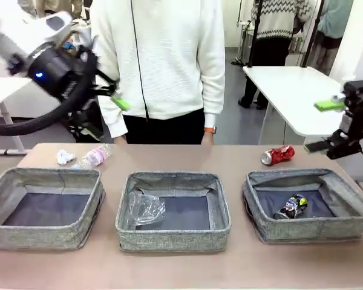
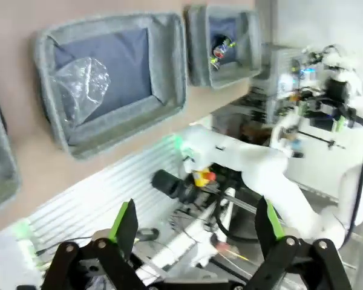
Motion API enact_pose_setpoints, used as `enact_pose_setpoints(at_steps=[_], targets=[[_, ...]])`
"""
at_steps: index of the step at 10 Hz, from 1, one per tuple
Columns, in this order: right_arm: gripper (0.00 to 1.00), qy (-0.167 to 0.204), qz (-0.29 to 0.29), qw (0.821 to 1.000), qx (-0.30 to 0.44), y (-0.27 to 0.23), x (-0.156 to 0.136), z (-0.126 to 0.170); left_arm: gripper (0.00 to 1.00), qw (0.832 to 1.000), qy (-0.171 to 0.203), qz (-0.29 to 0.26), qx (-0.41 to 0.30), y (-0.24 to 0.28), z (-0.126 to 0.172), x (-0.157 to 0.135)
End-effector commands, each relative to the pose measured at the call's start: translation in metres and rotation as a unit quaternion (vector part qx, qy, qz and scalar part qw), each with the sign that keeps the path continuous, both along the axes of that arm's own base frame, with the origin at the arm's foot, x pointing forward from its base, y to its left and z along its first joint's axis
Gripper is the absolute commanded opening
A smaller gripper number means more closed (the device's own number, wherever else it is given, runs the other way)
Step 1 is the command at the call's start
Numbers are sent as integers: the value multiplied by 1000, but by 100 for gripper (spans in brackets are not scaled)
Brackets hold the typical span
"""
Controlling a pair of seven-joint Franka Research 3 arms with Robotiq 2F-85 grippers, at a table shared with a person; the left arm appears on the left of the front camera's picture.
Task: Sort the waste into the appropriate baskets.
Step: Place the picked waste into the Fabric basket indicated by the person.
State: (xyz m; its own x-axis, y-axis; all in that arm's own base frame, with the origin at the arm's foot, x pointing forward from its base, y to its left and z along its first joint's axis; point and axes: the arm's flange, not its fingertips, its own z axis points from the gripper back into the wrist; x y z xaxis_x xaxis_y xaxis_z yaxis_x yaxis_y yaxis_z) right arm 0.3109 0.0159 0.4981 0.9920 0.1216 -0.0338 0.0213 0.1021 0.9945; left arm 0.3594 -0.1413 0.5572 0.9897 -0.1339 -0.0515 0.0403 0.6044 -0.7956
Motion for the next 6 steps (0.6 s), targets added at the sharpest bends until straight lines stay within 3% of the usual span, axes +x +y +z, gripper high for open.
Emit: enact_pose_setpoints(at_steps=[1,2,3,4,6], targets=[[100,91,-55,989,102,-19,12,-1,100,990,44,17,-133,42,-26,7],[100,114,-69,983,124,-39,15,-4,100,976,39,27,-213,69,-36,1],[100,111,-58,986,110,-55,14,-4,100,969,22,59,-238,95,-39,-10],[100,113,-59,989,81,-60,18,-5,100,962,-2,91,-256,119,-39,-29],[100,105,-36,992,57,-55,28,-7,100,957,-15,136,-255,161,-46,-73]])
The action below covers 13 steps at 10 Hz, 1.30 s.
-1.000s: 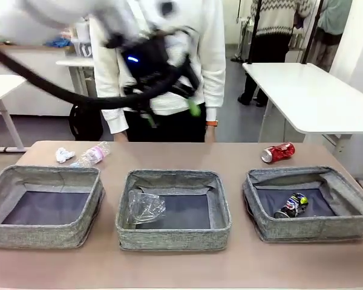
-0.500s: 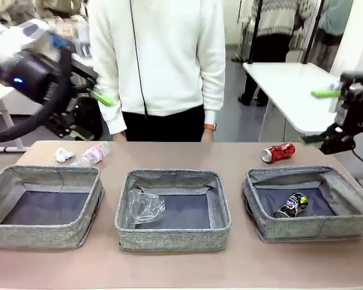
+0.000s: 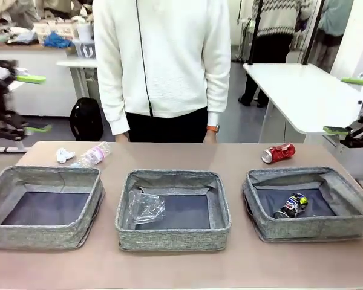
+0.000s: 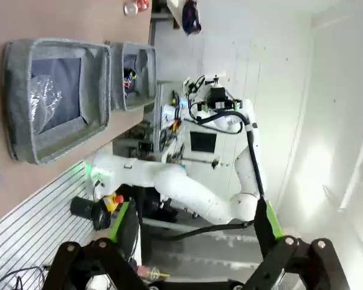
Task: Sort the waste into the appropriate baskets.
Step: Place the picked waste into the Fabric basket indicated by the person.
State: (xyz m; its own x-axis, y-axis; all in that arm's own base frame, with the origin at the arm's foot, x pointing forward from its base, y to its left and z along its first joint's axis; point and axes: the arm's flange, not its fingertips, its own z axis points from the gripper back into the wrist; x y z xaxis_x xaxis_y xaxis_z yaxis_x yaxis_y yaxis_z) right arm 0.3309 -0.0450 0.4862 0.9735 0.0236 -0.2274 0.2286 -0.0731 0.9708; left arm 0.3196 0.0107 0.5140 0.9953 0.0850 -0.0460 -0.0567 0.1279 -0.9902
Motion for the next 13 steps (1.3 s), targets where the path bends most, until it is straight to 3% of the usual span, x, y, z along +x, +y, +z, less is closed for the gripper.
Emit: enact_pose_setpoints(at_steps=[1,3,4,13], targets=[[100,-3,34,999,-28,8,12,5,100,999,-2,41,-5,23,-11,-50],[100,-3,37,998,-51,12,16,2,100,996,22,88,-18,34,-30,-71],[100,-2,22,999,-24,10,8,4,100,999,-1,53,-4,37,-6,-34],[100,-2,22,999,-24,10,8,4,100,999,-1,53,-4,37,-6,-34]])
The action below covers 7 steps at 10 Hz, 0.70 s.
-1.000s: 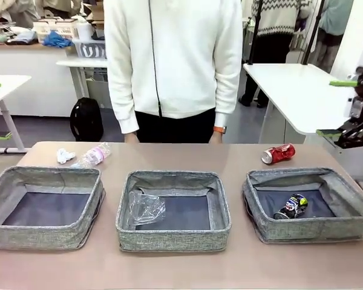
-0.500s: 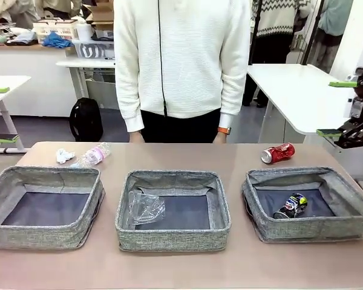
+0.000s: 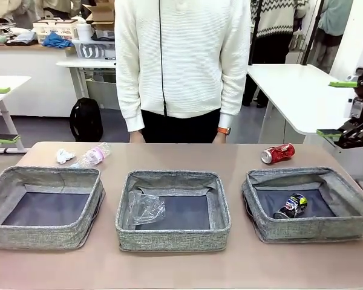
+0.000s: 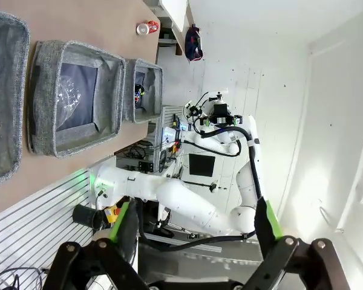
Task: Sort the waste into the appropriate baskets.
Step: Place the picked waste into the Fabric basket indicated by the person.
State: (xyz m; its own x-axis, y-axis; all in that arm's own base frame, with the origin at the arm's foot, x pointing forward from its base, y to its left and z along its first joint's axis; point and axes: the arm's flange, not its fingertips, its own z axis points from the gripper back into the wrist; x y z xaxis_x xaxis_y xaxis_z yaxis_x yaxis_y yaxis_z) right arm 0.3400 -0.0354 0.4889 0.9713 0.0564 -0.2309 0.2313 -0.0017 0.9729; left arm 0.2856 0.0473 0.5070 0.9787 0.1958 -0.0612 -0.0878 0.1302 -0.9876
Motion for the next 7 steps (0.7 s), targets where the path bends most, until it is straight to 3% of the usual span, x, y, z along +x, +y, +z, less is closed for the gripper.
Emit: enact_pose_setpoints(at_steps=[1,7], targets=[[100,-2,-3,1000,7,1,-1,1,100,1000,-10,-3,-8,0,1,0],[100,-2,-3,1000,7,1,-1,1,100,1000,-10,-3,-8,0,1,0]])
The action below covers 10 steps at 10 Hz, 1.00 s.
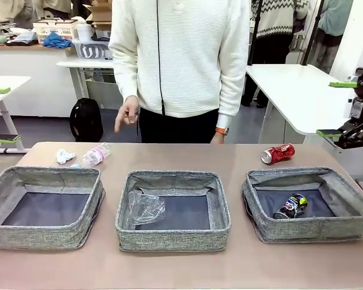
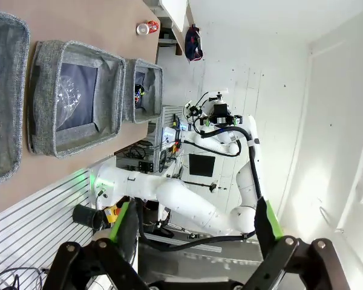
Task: Sort the waste into the appropriate baskets.
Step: Place the picked waste into the Fabric basket indicated by the person, then pick up the waste item pointed out by the person.
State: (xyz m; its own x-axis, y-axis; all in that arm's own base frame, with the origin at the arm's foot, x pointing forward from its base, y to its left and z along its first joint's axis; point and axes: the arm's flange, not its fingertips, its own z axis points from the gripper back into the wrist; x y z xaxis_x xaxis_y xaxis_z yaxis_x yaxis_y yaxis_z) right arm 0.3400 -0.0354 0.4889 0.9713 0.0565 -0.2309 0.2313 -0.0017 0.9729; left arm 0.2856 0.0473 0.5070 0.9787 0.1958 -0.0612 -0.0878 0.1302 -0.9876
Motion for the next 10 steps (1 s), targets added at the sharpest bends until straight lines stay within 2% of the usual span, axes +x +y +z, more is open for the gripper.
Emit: enact_pose_setpoints(at_steps=[1,8,9,10], targets=[[100,-2,-3,1000,7,1,-1,1,100,1000,-10,-3,-8,0,1,0],[100,-2,-3,1000,7,1,-1,1,100,1000,-10,-3,-8,0,1,0],[100,-2,-3,1000,7,1,-1,1,100,1000,0,0,0,0,0,0],[100,-2,-3,1000,7,1,-1,1,100,971,-115,66,201,-13,13,30]])
